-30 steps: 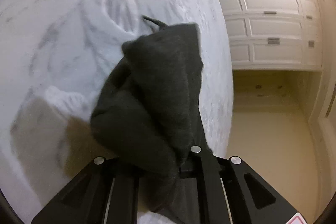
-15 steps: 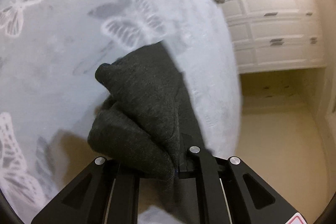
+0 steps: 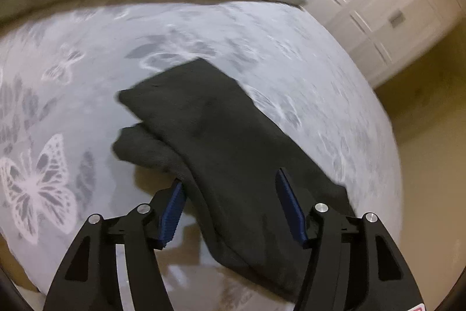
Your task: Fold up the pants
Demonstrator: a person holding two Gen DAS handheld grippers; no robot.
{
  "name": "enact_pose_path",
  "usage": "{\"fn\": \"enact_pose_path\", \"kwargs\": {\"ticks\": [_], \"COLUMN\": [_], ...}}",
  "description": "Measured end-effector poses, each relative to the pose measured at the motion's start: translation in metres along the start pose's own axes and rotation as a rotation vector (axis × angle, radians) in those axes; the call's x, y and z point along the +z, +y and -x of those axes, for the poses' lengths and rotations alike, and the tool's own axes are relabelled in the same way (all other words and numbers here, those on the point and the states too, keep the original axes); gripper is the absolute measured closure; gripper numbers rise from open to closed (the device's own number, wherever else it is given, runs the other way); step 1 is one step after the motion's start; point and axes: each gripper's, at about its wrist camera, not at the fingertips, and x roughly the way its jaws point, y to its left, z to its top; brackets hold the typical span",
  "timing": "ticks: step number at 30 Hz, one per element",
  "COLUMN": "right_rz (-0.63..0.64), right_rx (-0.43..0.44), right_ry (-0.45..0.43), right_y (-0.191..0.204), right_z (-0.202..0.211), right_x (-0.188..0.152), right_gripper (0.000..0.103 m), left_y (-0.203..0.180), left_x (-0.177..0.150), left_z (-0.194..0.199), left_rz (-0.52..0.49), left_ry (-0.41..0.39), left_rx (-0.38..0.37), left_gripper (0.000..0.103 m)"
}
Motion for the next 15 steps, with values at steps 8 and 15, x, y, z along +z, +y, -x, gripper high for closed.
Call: {"fn": "enact_pose_path", "kwargs": {"ticks": [8, 15], "right_rz": [0.207, 0.240], "right_rx": [0.121, -0.339], "right_ry": [-0.177, -0.280], "right_y": [0.081, 0.095], "right_z": [0.058, 0.055], "right_x": [-0.003, -0.011], "right_gripper": [0.096, 0.019], "left_y": [-0.011, 0.021], "left_x": [0.008, 0.021], "left_z": [-0.005, 0.008], "left_rz": [-0.034, 0.054], "left_ry": [0.006, -0.030], "left_rx": [-0.004, 0.144], "left_gripper": [0.045, 0.043]}}
